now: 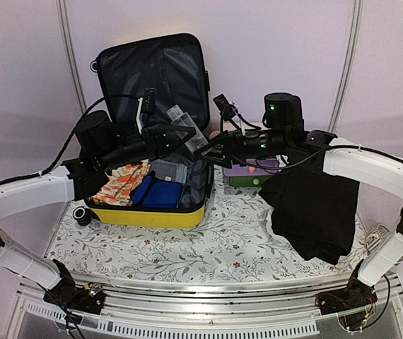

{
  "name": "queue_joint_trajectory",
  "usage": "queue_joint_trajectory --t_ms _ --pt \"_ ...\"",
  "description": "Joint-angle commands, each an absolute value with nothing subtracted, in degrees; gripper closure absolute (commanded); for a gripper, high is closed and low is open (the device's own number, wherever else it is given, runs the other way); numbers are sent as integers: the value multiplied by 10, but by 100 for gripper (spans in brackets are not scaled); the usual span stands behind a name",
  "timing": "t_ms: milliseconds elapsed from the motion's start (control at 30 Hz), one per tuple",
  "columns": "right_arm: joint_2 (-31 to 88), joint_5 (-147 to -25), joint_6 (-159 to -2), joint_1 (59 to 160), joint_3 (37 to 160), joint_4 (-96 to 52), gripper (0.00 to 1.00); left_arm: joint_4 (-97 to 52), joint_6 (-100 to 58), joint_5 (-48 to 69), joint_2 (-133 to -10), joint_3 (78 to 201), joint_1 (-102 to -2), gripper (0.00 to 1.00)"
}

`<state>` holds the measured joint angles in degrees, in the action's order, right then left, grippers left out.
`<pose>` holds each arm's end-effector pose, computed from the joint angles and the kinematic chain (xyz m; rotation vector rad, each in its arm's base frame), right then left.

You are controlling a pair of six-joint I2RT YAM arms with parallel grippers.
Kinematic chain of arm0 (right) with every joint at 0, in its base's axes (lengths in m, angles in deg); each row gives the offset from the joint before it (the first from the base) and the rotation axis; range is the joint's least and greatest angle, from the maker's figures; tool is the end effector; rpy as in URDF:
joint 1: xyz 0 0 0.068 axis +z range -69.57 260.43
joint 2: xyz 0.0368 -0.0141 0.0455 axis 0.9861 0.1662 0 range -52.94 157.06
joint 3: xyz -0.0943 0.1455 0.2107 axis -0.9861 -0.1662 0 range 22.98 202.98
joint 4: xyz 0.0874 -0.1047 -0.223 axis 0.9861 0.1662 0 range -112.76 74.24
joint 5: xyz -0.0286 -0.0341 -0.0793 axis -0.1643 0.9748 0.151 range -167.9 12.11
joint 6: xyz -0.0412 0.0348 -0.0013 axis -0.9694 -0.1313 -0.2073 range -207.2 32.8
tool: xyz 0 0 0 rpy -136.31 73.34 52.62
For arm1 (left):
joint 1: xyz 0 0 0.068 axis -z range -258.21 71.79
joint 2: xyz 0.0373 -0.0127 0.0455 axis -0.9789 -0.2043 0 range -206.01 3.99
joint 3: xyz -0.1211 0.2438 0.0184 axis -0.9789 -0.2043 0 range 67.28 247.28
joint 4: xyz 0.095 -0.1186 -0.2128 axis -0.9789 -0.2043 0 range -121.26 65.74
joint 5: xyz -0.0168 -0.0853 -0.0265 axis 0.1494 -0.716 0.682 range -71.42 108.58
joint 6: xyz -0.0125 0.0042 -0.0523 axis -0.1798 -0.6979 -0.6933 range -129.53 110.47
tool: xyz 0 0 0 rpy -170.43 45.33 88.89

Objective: Open, take out, and arrange the luggage
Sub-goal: Pass from the left arm to the right

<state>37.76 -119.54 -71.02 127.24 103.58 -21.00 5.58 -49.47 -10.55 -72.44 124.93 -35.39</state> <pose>0.2383 0.2885 0.3730 -1.0519 1.6534 1.4011 0.2175 -0.2251 0.3682 0.5169 1.5051 -1.5144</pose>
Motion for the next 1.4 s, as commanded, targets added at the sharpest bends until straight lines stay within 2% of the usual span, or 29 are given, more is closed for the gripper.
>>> queue_joint_trajectory --t_ms 0,33,267,300,367,400,533,633,767,867,1067,1233,1367 --pt "352 -1180 -700 1270 1023 -246 40 78 -498 -124 -729 1242 -356 62" --pt "351 -1181 -699 1269 1021 -248 41 78 -499 -125 -729 1242 -356 62" --pt "358 -1197 -698 1270 1023 -247 62 78 -500 -128 -730 1244 -357 62" --pt "358 -1195 -698 1269 1022 -245 63 78 -500 -128 -732 1244 -356 58" --pt "353 -1182 -698 1269 1017 -243 63 76 -500 -124 -733 1242 -356 43" --pt "349 -1172 -697 1269 1015 -240 63 72 -499 -117 -732 1241 -356 33" --pt "336 -1150 -692 1249 999 -217 65 37 -494 -51 -718 1230 -360 3" --pt "324 -1121 -680 1223 981 -182 65 -2 -499 5 -711 1224 -368 2" --pt "335 -1083 -678 1169 1003 -46 65 -46 -493 66 -697 1206 -384 2" --pt "345 -1108 -675 1116 1011 32 70 -62 -475 77 -688 1193 -391 2" --pt "331 -1133 -665 1051 1013 106 68 -74 -461 98 -667 1169 -395 2" --pt "398 -984 -760 1039 1144 289 69 -59 -454 96 -661 1151 -395 2" --pt "437 -859 -824 1039 1215 365 70 -57 -448 90 -669 1154 -396 2"
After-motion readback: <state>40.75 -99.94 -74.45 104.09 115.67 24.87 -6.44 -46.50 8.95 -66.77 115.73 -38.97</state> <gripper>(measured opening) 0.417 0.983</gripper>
